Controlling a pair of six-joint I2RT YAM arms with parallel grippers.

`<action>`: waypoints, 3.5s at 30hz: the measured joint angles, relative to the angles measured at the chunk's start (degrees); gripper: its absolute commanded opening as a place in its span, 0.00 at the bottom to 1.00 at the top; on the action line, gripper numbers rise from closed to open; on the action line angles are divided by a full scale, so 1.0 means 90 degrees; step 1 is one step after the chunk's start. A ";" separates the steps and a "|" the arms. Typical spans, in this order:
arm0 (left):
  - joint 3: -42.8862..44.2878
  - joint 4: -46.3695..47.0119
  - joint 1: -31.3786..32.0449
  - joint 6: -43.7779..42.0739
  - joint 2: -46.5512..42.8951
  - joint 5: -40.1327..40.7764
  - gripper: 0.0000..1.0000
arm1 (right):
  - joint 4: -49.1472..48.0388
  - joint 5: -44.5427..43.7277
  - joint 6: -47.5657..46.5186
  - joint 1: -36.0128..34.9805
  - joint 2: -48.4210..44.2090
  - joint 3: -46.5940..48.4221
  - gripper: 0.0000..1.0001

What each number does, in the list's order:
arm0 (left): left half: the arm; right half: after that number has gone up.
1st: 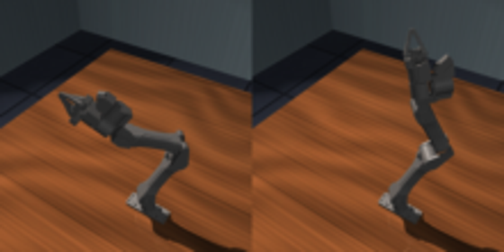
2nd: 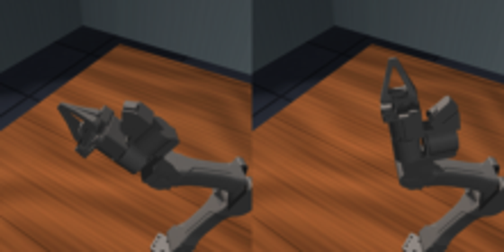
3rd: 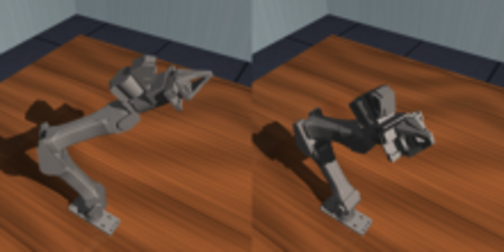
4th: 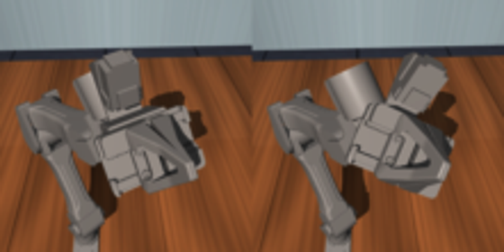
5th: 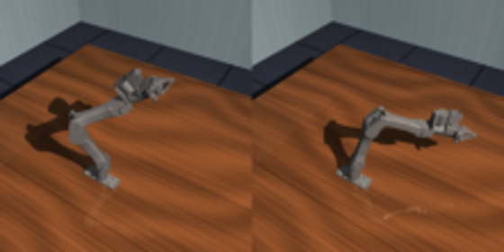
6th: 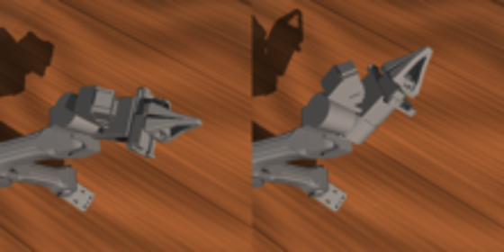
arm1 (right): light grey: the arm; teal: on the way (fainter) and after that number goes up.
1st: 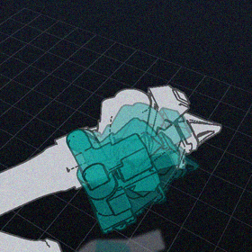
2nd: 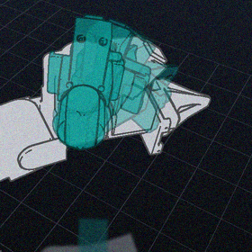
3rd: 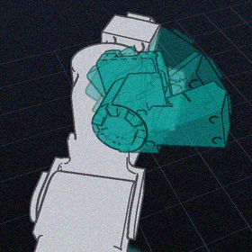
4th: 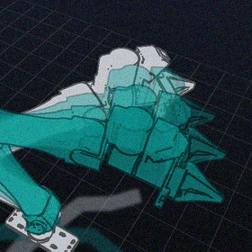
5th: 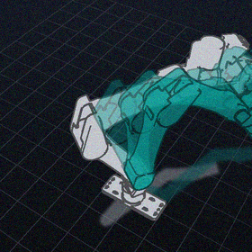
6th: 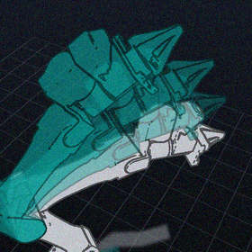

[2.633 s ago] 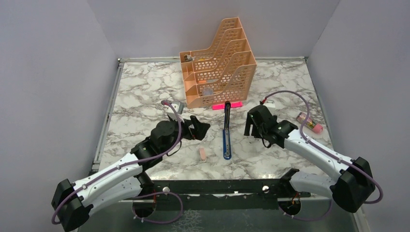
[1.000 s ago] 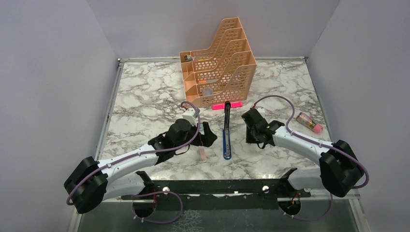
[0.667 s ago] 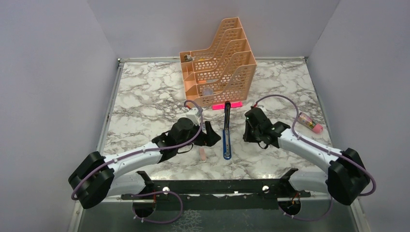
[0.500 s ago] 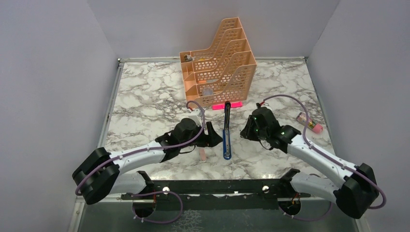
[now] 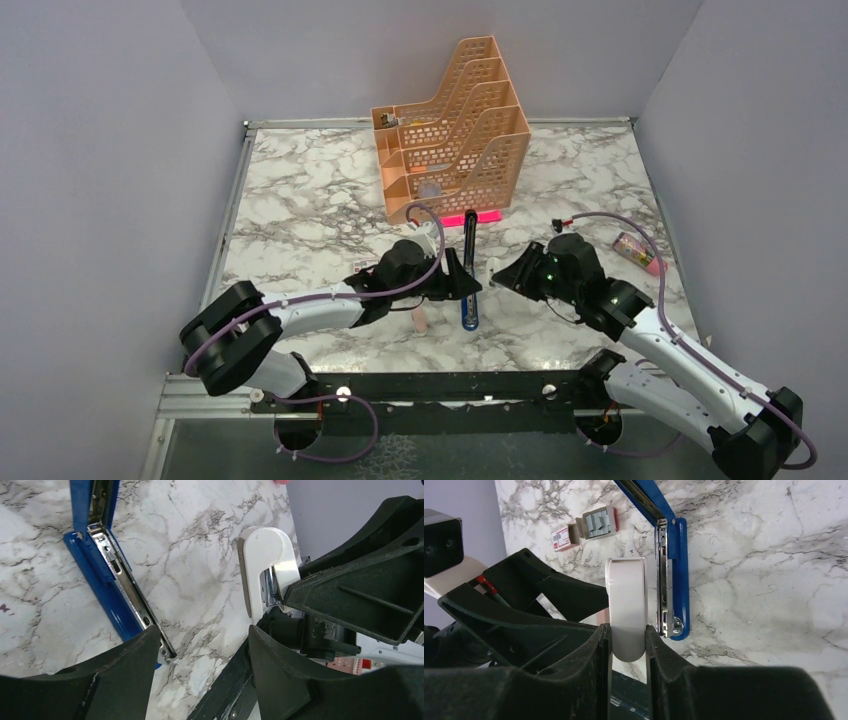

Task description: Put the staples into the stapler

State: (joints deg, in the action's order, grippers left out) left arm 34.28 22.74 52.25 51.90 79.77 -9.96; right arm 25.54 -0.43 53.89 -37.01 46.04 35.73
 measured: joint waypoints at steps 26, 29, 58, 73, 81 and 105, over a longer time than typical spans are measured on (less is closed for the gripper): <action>0.0000 0.1066 0.0044 -0.0129 0.0270 -0.0600 0.00 | -0.0211 0.0675 0.0342 0.0000 0.0117 -0.0070 0.22; -0.0005 0.1117 0.0044 -0.0287 0.0294 -0.0595 0.00 | 0.0114 0.0583 0.0243 -0.0005 0.0146 0.0168 0.22; -0.0002 0.0913 0.0044 -0.1741 0.0245 -0.1069 0.00 | 0.1103 -0.1151 -0.0799 -0.0041 0.0559 0.1409 0.66; 0.0177 0.0882 0.0044 -0.1190 0.0340 -0.1061 0.00 | -0.0010 -0.0243 -0.0515 -0.0041 0.0763 0.0335 0.51; 0.0177 0.0877 0.0041 -0.1115 0.0498 -0.1052 0.38 | -0.0498 -0.0151 -0.0274 -0.0041 0.0971 0.0165 0.33; 0.0005 -0.2178 -0.0396 -0.1625 -0.1615 0.1411 0.73 | 0.1158 -0.0821 -0.2596 0.0333 0.4124 0.1634 0.36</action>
State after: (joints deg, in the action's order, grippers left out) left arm 34.33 3.14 48.69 37.28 65.23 2.74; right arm 35.97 -7.81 30.52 -34.02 83.15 50.43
